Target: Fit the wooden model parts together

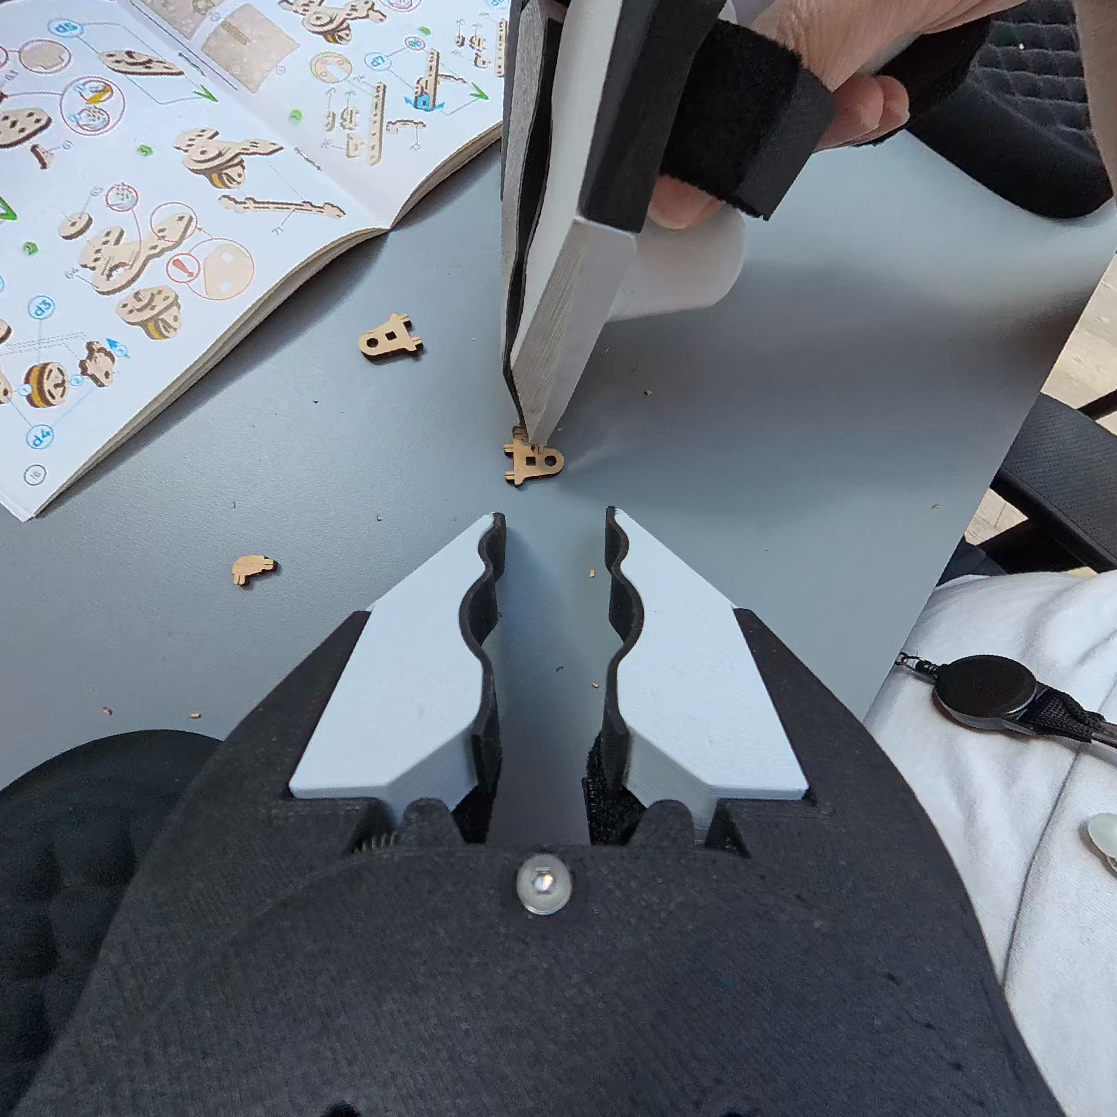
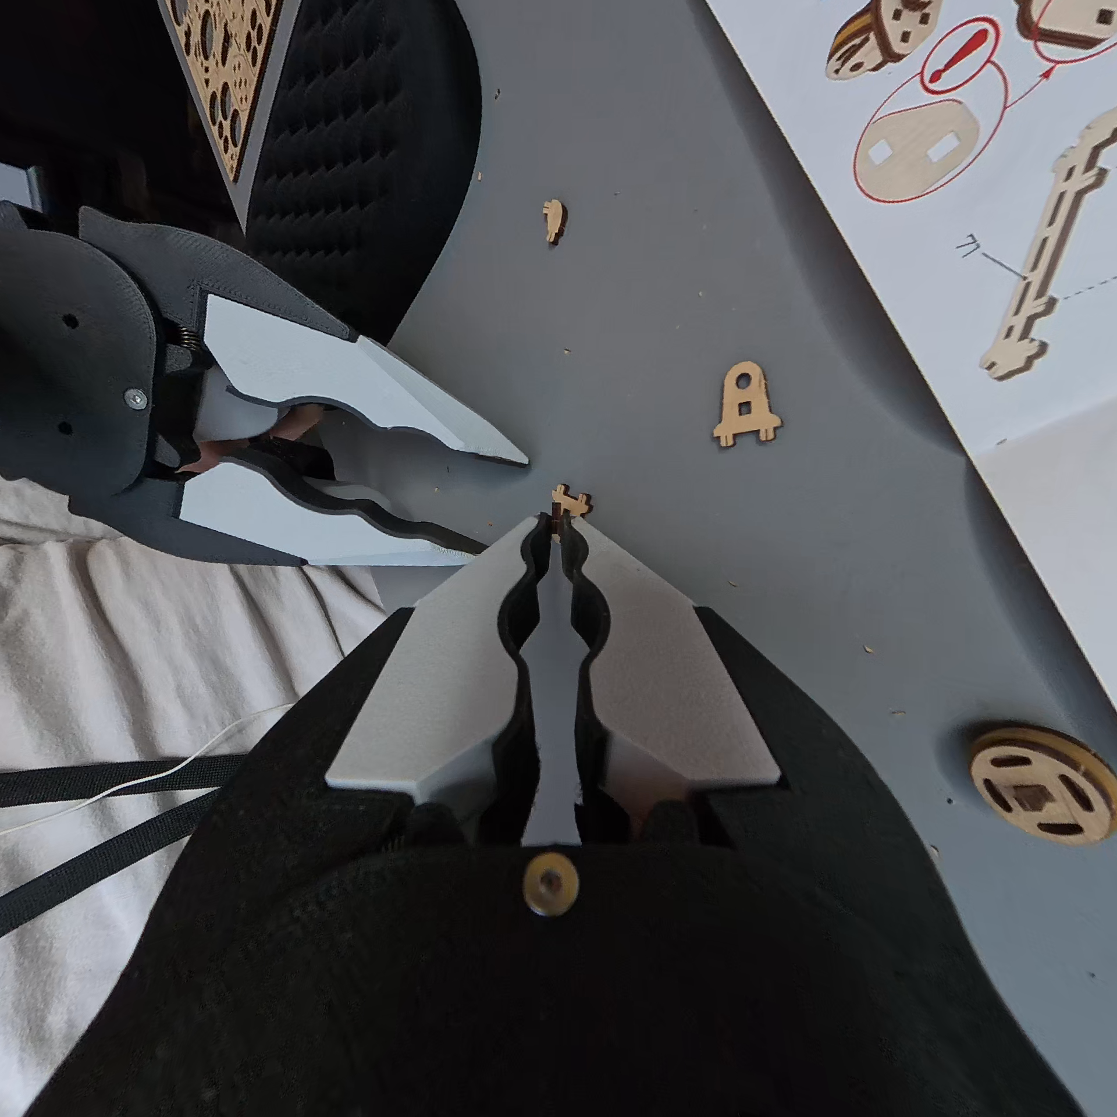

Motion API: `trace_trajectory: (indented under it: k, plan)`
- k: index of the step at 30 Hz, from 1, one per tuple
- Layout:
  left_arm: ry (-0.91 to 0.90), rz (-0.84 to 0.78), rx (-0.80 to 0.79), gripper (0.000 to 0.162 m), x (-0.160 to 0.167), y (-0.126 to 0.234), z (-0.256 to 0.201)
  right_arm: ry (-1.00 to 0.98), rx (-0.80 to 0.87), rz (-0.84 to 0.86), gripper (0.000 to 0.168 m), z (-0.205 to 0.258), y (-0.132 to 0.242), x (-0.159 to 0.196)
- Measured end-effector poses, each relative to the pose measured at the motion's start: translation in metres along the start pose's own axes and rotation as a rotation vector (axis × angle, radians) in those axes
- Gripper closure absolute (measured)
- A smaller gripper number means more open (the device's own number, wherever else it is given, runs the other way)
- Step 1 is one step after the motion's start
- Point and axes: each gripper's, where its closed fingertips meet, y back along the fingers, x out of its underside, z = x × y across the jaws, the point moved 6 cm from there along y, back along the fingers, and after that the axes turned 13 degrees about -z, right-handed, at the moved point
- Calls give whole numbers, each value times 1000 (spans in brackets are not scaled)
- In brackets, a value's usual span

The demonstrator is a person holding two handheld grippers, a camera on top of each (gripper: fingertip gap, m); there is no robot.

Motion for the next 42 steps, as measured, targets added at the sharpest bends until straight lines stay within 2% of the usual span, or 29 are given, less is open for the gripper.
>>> trace_trajectory:
  k: [33, 42]
  plan:
    - [-8, -13, -15, 130, 2, 1, 0, 23, 147, 67, 166, 4, -6, -4]
    - [-2, -26, -18, 130, 1, 3, -1, 96, 269, 127, 166, 11, -10, -6]
